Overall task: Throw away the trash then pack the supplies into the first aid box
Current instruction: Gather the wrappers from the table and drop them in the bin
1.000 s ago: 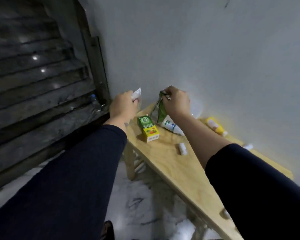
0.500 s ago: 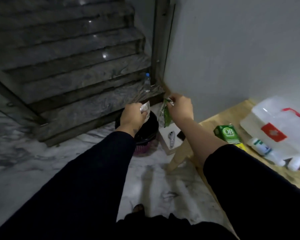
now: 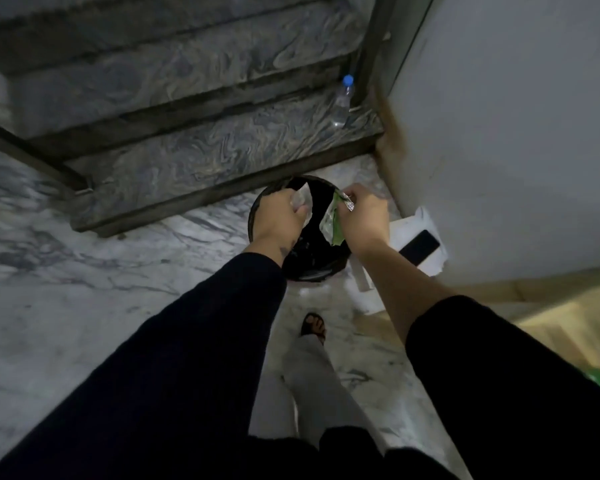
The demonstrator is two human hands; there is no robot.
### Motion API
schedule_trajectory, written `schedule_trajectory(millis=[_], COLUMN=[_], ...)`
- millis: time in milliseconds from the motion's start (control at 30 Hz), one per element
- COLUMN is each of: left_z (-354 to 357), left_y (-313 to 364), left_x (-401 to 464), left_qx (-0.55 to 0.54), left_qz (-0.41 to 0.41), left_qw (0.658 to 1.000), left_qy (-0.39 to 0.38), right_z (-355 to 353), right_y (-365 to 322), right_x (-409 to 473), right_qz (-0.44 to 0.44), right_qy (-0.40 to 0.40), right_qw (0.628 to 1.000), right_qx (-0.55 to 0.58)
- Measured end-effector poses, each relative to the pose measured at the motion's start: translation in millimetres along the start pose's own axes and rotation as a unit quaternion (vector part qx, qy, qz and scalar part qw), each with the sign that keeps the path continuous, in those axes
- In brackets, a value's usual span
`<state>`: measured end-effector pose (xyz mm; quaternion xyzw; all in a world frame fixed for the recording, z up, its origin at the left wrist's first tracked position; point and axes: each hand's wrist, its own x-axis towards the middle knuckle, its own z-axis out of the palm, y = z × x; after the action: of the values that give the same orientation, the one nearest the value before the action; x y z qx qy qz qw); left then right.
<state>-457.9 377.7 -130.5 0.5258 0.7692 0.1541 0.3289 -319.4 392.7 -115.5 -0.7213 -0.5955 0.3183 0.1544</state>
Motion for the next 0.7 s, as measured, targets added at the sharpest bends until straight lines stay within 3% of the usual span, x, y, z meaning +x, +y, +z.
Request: schedule_trajectory(millis=[200, 333, 400, 533, 700], left_z=[55, 81, 84, 71, 28], left_y=[-45, -79, -85, -72, -20], left_x=[79, 105, 112, 117, 114], left_qx=[-0.025, 0.021, 0.064, 0.14, 0.223], left_qz=[-0.047, -0.053, -0.046, -0.001, 0.099], left_qw=[0.997, 0.992, 0.991, 0.977, 0.943], left_qy=[-0.06, -0.11, -0.112, -0.163, -0.228], right_z=[79, 118, 126, 120, 62], right_y=[33, 64, 71, 67, 40], right_x=[67, 94, 99, 99, 85], right_qz=[0.042, 0.096, 0.103, 0.093, 0.104], right_qy=[-0.012, -0.16, -0.189, -0.189, -0.159], right_qw=[0.999, 0.981, 0.974, 0.971, 0.975], right_qx=[0.013, -0.045, -0.069, -0.11, -0.118])
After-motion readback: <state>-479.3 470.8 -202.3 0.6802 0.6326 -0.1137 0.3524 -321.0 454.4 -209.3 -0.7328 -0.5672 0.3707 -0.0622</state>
